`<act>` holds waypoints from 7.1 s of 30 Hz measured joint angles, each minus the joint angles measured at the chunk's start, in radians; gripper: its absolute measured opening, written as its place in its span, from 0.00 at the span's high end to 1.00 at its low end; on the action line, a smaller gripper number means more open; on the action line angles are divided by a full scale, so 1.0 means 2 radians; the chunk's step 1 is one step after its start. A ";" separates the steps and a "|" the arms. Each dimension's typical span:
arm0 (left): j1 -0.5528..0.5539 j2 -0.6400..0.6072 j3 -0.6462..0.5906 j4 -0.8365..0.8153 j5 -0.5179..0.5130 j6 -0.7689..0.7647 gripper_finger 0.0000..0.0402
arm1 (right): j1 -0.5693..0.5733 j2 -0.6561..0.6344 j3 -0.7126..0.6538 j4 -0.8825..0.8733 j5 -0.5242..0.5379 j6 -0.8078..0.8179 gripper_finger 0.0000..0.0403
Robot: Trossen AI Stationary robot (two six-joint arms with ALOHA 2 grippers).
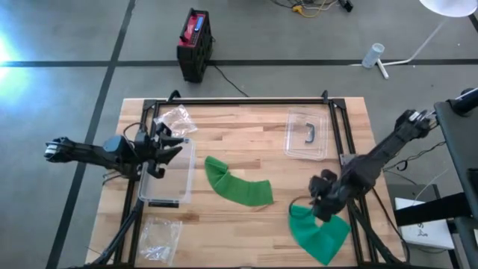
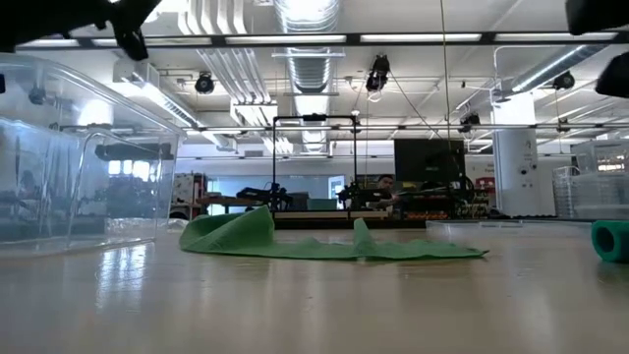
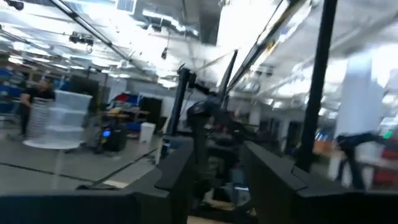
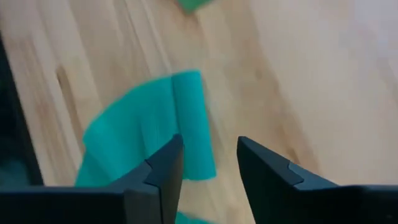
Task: Roll bandage
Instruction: Roll the light green bandage
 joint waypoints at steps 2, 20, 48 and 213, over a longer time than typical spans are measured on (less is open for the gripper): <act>0.000 0.026 0.031 -0.020 -0.009 0.028 0.63 | 0.016 0.032 0.002 0.000 0.000 0.013 0.62; 0.000 0.235 0.126 0.025 -0.011 0.082 0.42 | 0.026 0.171 0.008 0.027 -0.044 -0.016 0.57; 0.002 0.419 0.186 0.096 0.029 0.079 0.42 | 0.026 0.183 -0.002 0.056 -0.064 -0.037 0.62; -0.007 0.429 0.254 0.101 0.098 0.065 1.00 | -0.297 0.032 0.029 0.589 0.124 -0.706 1.00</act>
